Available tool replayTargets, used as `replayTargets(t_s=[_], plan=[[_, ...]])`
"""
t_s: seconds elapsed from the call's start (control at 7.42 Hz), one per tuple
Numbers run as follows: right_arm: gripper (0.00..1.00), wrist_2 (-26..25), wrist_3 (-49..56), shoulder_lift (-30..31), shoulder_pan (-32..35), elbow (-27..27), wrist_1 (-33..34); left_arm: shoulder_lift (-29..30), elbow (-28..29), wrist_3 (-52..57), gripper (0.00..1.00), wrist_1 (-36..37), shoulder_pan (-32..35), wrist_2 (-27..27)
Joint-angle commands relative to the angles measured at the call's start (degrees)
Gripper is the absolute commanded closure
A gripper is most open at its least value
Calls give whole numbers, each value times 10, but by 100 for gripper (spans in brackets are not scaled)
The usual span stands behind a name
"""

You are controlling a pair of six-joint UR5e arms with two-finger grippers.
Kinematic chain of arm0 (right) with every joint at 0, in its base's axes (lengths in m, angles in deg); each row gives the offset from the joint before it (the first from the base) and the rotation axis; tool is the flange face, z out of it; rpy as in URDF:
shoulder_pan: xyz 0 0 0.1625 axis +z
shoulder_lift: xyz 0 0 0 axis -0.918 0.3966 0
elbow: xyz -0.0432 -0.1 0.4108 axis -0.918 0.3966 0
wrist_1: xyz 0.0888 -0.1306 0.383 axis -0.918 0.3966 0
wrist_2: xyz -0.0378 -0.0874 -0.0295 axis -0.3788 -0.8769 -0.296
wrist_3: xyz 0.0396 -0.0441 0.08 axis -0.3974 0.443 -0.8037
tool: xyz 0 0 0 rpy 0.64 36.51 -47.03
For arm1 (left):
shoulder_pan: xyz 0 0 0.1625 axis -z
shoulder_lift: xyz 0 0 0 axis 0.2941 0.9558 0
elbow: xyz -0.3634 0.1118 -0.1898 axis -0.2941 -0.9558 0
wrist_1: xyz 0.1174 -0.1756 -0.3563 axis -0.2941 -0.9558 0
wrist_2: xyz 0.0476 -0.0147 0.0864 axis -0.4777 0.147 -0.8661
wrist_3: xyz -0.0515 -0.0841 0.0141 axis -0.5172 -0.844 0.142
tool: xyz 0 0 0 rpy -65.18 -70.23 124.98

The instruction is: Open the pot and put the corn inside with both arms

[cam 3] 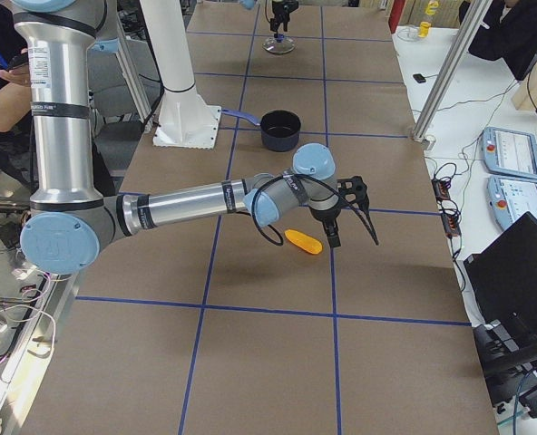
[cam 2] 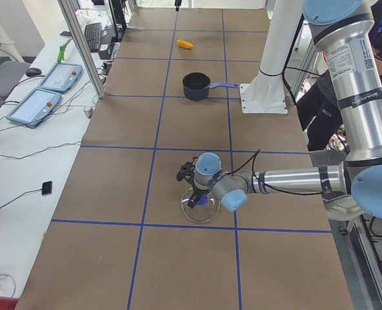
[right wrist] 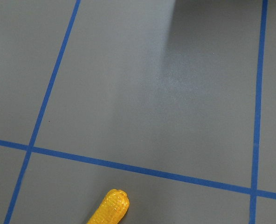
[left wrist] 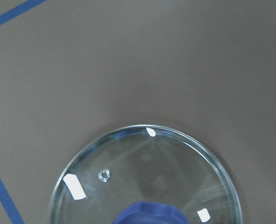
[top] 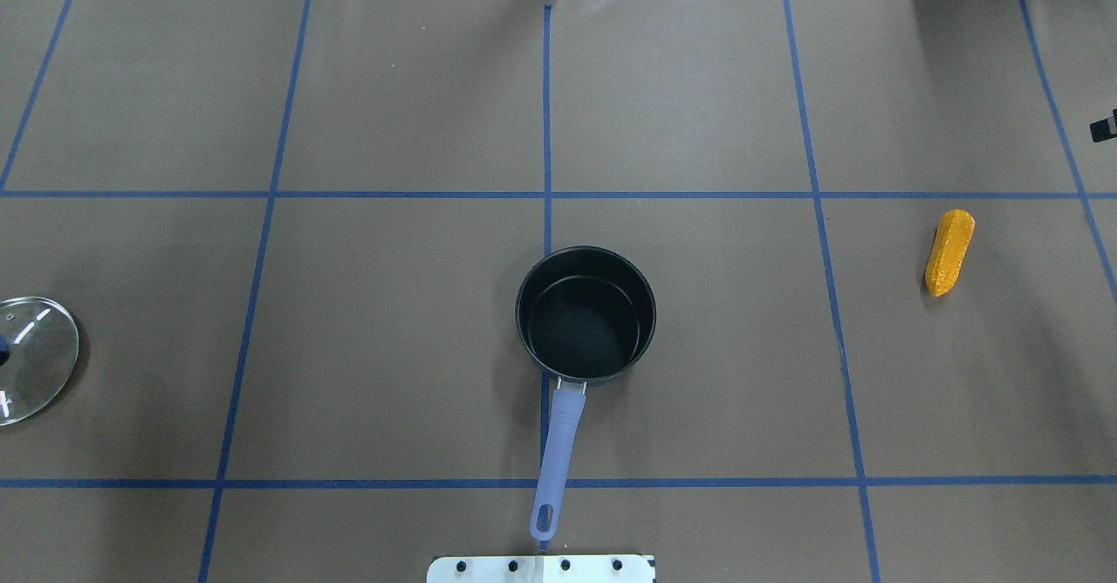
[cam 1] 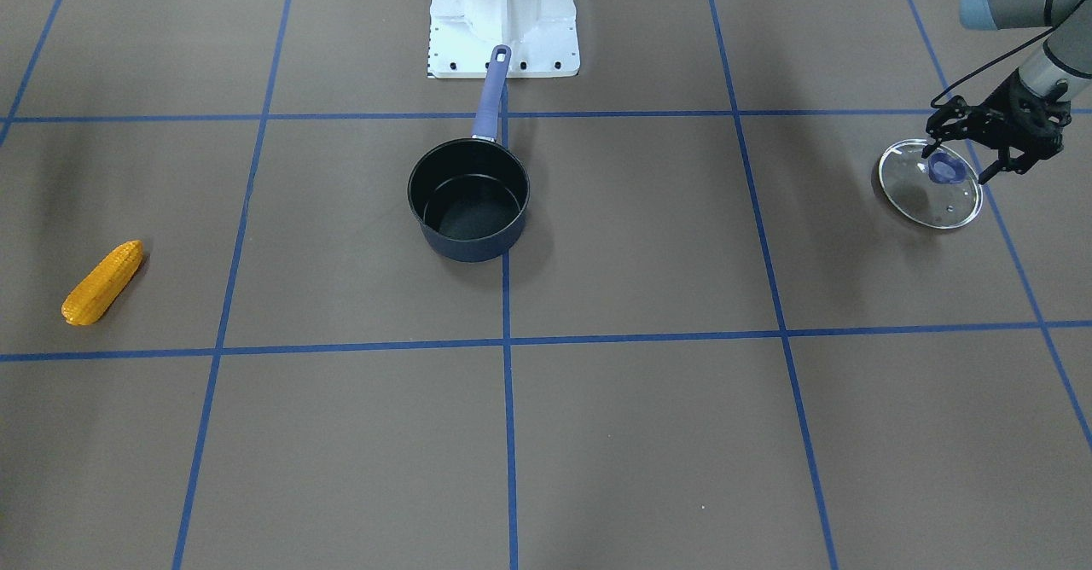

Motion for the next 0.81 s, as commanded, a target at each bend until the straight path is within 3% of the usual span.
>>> replayTargets(t_s=[0.0,0.27,0.4,0.67], plan=[[0,-1,0,-1,0,0,1,11,-9,-3,1,19,7,21],[0,-2,0,-1,0,1,1,30,-44,13,1,127,72,56],[0,-2,0,-1,0,2,1,33,-79,62,1,213,89,54],[0,-2,0,-1,0,2,1,102,-103,229,1,416,190,56]])
